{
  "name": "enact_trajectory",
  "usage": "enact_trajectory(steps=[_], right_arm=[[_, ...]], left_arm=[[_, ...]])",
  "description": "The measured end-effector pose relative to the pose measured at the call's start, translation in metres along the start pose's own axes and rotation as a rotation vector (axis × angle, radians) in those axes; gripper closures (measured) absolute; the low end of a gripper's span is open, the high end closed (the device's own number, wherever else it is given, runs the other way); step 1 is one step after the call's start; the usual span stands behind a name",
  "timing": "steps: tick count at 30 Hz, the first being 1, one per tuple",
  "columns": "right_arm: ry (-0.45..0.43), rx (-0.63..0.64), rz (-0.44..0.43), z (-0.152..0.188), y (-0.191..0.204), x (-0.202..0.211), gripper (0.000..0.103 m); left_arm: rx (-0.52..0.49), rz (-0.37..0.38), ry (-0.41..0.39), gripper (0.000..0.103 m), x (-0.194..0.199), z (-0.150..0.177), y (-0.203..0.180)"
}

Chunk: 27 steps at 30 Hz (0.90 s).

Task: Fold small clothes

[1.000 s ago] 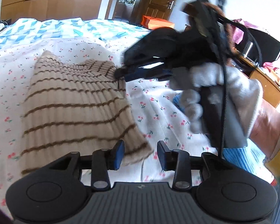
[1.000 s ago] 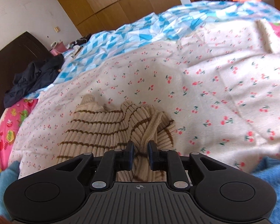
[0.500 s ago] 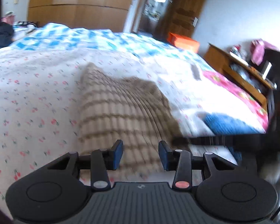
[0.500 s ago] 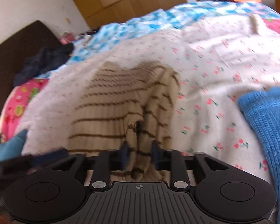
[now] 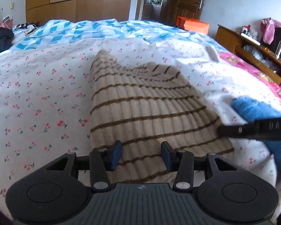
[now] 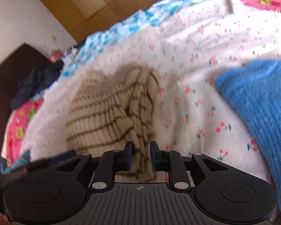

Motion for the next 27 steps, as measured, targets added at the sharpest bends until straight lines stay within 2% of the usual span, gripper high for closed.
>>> enact_trajectory(steps=[3,5,9,11,13,19,23,27], right_arm=[[-0.1,-0.041,-0.003,-0.024,0.0,-0.002,0.081],[-0.124,-0.087,-0.019,-0.039,-0.003,-0.02,0.081],[-0.099,-0.155,-0.002,-0.052,-0.01,-0.07,0.079],[-0.075,-0.171,-0.014,-0.051,-0.011,-0.088,0.072],[-0.09,-0.146,-0.01,-0.052,-0.011,-0.096,0.068],[-0.096,-0.142,-0.056,-0.049,-0.022,-0.097,0.068],[-0.147,-0.129,-0.066,-0.059,-0.024,-0.085,0.068],[-0.12,-0.136,-0.081,-0.054,-0.023,-0.096,0.068]], left_arm=[[0.004,0.017,-0.034,0.054,0.008,-0.01,-0.004],[0.011,0.018,-0.047,0.053,0.007,-0.018,-0.005],[0.008,-0.005,-0.043,0.053,-0.004,-0.026,-0.007],[-0.001,-0.011,-0.036,0.053,-0.008,-0.025,-0.007],[-0.018,-0.019,-0.029,0.053,-0.012,-0.023,-0.008],[-0.037,-0.045,-0.011,0.051,-0.02,-0.018,-0.013],[-0.055,-0.066,-0.001,0.047,-0.022,-0.019,-0.017],[-0.077,-0.09,0.001,0.046,-0.023,-0.017,-0.021]])
Point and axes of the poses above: each gripper's, at about its wrist camera, not at the fingertips, and x roughly against the way its jaws point, y to its left, z to its underside, the point moved 6 cm from there along -x, roughly the way its jaws point, and after that the axes turned 9 degrees about x, right-handed, at the moved point
